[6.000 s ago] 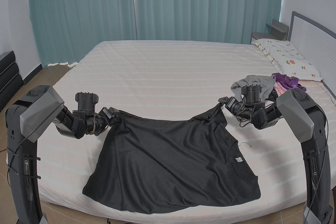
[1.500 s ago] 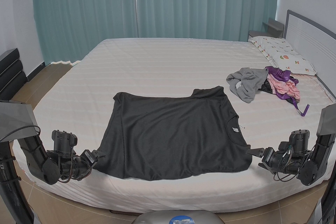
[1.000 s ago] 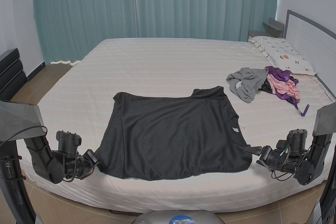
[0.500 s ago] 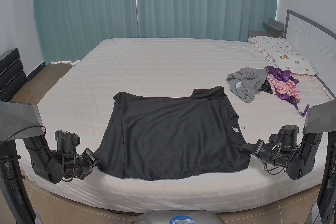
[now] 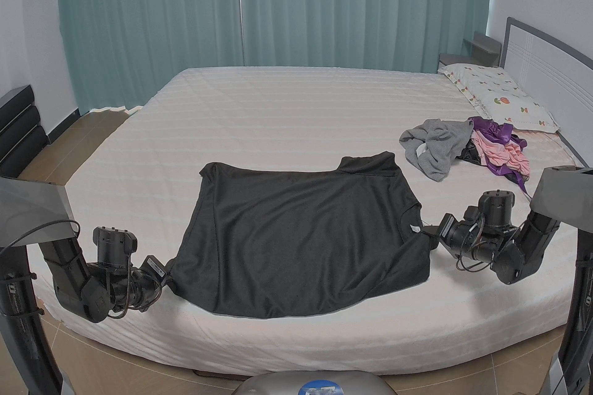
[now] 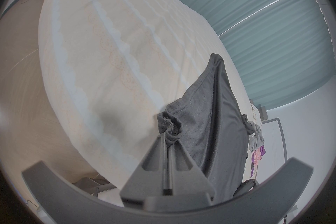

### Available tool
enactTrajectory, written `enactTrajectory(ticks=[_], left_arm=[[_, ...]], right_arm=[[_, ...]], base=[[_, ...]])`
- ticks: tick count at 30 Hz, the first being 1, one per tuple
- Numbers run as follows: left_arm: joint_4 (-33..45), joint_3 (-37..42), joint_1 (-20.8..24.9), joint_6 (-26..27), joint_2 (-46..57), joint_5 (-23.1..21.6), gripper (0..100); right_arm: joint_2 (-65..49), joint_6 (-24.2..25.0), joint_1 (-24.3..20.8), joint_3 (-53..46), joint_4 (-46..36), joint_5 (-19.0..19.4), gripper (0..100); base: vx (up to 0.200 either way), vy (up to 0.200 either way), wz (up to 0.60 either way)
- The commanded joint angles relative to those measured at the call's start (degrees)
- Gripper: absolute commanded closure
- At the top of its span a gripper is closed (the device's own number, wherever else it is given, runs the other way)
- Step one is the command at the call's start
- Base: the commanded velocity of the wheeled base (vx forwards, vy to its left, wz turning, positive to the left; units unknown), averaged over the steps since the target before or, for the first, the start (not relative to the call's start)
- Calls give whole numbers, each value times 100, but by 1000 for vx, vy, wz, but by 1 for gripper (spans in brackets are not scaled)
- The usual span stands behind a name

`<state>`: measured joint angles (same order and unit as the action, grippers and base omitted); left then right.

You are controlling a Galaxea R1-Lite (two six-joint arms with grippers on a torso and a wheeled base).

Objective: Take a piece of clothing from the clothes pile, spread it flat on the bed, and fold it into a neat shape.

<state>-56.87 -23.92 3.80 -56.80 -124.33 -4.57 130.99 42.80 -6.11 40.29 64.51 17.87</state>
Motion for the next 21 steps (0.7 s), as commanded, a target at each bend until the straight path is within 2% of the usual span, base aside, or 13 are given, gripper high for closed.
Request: enactTrajectory(ticks=[1,6,10,11,20,21], left_arm=[[-61,10,-82,-42,-30,0,100],[-70,-25,-117,-227,5,-9,100],[-79,-16,-117,-218,-3,0,100],[-96,-8,-117,-227,-3,0,100],[-281,28,-108,-209,-38,0,100],[-281,28,-108,-209,-38,0,100]], right_arm=[[6,18,-13,1438,-1116,-144,100],[384,18,-57,2440,-1600,-381,100],[612,9,-163,2809,-1740,-486,100],[814,9,-224,3108,-1899,-653,100],[1597,9,-330,3811,-2013,-970,100],[1640,9,-330,3828,-2004,-970,0]], base=[[0,0,0],[0,0,0],[0,0,0],[0,0,0],[0,0,0],[0,0,0]])
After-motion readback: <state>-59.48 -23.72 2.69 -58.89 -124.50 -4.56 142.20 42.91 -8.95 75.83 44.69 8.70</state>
